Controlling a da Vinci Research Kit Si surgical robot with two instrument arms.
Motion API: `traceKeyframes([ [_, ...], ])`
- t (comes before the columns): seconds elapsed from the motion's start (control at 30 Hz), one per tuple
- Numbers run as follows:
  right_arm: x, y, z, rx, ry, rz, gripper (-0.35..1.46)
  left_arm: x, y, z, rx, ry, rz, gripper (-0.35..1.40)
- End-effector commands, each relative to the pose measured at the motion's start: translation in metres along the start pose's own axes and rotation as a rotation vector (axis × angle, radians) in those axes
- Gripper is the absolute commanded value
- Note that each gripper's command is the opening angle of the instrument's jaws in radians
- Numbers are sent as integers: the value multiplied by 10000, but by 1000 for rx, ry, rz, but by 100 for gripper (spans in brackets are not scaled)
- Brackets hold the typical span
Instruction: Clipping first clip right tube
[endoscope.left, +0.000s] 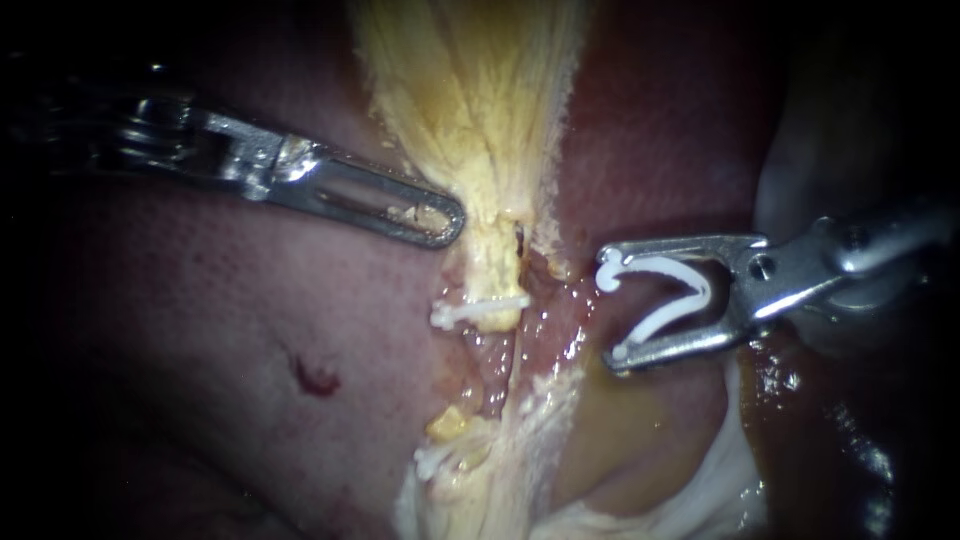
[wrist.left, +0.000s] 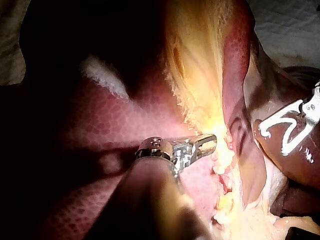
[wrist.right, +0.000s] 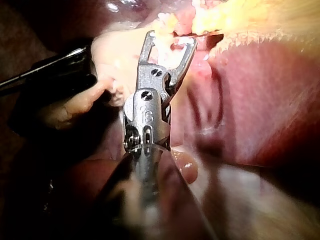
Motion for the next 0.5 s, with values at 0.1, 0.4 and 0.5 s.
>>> traceKeyframes([
  [0.1, 0, 0, 1, 0, 0, 0, 49, 0, 0, -1, 1, 0, 0, -35],
  [0.4, 0, 0, 1, 0, 0, 0, 49, -1, 0, -15, 8, 5, 0, -35],
  [0.5, 0, -1, 1, 0, 0, 0, 49, -3, -1, -32, 7, 3, -1, -35],
])
